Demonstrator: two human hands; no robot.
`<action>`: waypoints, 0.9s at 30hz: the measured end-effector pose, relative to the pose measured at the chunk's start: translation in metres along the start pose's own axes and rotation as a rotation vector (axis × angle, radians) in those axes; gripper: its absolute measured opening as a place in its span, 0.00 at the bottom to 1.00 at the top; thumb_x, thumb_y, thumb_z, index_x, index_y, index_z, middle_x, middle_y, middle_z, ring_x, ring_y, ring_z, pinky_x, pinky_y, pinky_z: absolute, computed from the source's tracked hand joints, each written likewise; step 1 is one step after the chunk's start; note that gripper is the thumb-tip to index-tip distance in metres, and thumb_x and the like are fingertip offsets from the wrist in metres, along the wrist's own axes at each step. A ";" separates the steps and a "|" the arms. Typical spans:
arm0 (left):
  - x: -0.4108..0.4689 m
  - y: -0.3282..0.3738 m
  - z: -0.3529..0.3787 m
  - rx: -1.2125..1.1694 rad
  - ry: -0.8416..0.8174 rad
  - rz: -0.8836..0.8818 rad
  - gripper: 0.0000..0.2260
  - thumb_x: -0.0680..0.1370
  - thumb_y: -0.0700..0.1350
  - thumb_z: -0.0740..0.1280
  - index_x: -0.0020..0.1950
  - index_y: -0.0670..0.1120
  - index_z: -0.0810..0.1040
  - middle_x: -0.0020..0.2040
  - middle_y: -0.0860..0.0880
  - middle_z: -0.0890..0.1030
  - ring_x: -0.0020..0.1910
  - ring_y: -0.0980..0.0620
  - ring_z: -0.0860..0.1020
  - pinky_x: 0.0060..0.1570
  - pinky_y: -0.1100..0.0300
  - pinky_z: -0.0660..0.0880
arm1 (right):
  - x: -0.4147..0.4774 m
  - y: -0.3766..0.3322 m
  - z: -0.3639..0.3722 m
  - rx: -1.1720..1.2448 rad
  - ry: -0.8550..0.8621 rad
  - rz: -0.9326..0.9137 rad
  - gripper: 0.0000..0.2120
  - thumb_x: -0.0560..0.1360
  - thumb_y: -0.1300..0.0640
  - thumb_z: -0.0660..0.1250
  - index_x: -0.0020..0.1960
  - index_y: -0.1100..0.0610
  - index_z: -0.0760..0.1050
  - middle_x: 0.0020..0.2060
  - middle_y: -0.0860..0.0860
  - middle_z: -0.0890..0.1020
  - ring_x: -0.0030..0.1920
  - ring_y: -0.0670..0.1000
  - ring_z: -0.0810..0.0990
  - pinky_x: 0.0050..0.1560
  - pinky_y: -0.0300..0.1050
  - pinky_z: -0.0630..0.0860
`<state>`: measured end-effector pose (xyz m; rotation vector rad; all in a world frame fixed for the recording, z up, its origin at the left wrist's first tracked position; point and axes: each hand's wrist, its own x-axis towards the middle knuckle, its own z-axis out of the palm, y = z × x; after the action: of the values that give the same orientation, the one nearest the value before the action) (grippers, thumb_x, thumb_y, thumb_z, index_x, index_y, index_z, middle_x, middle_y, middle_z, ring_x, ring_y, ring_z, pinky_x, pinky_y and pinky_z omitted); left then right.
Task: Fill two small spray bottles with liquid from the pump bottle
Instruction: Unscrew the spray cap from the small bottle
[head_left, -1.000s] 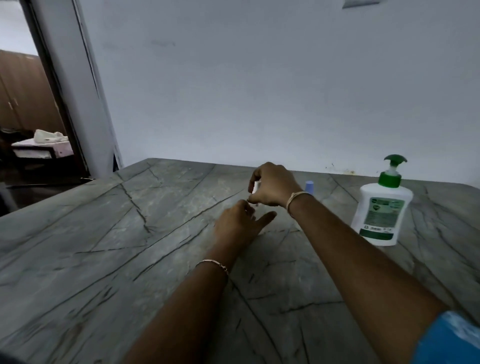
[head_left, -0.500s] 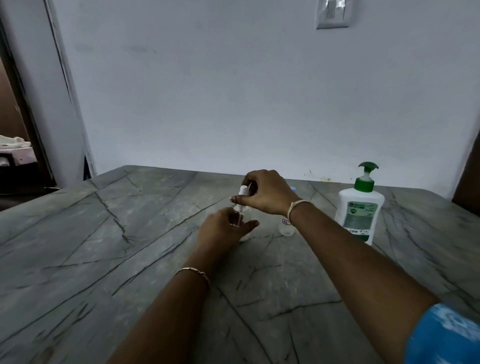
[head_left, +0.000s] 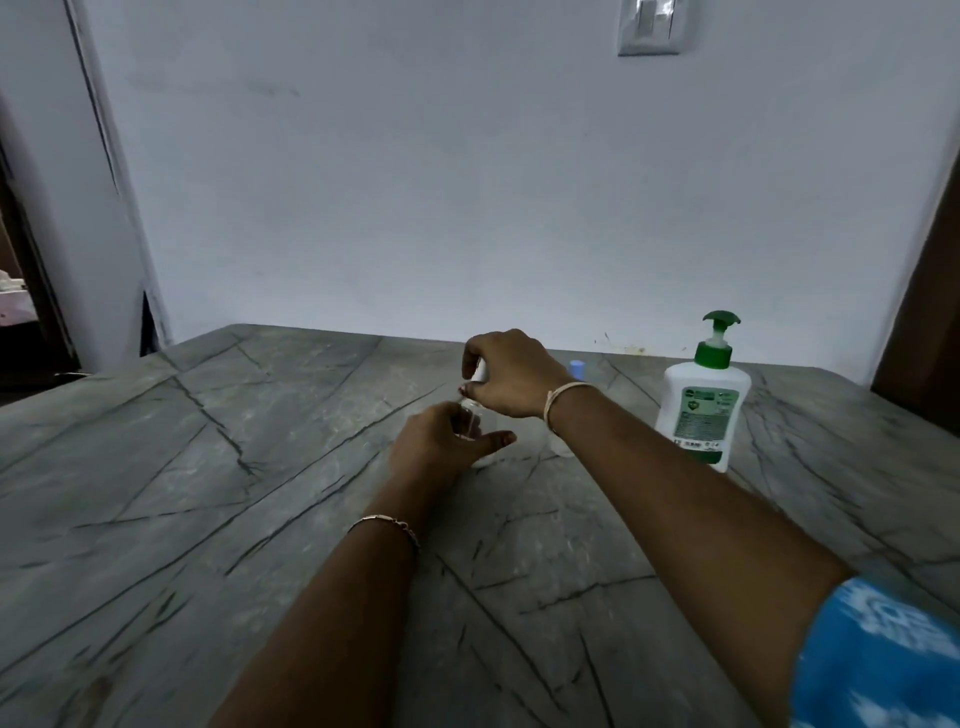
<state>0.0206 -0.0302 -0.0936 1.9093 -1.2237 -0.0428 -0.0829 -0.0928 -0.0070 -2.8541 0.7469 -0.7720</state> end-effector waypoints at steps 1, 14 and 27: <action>0.000 0.000 0.000 -0.004 -0.002 0.003 0.21 0.63 0.67 0.72 0.43 0.52 0.77 0.39 0.56 0.79 0.39 0.59 0.77 0.33 0.63 0.70 | -0.001 0.000 -0.003 0.015 0.002 -0.003 0.09 0.74 0.54 0.71 0.52 0.56 0.77 0.51 0.53 0.81 0.53 0.54 0.77 0.47 0.42 0.68; -0.005 0.006 0.000 0.009 -0.071 0.021 0.30 0.65 0.67 0.71 0.60 0.52 0.73 0.46 0.59 0.80 0.42 0.60 0.76 0.38 0.62 0.72 | -0.061 0.045 -0.050 0.425 0.345 0.173 0.04 0.71 0.59 0.74 0.46 0.55 0.81 0.41 0.48 0.83 0.40 0.45 0.79 0.43 0.40 0.75; -0.012 0.008 0.001 -0.075 -0.109 0.066 0.29 0.68 0.58 0.75 0.64 0.47 0.72 0.53 0.51 0.81 0.48 0.55 0.78 0.47 0.62 0.72 | -0.120 0.088 -0.005 0.609 0.321 0.449 0.04 0.73 0.66 0.70 0.47 0.60 0.78 0.41 0.53 0.81 0.43 0.52 0.79 0.47 0.47 0.77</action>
<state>0.0082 -0.0230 -0.0940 1.8202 -1.3383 -0.1573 -0.2139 -0.1117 -0.0749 -1.9569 0.9407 -1.1473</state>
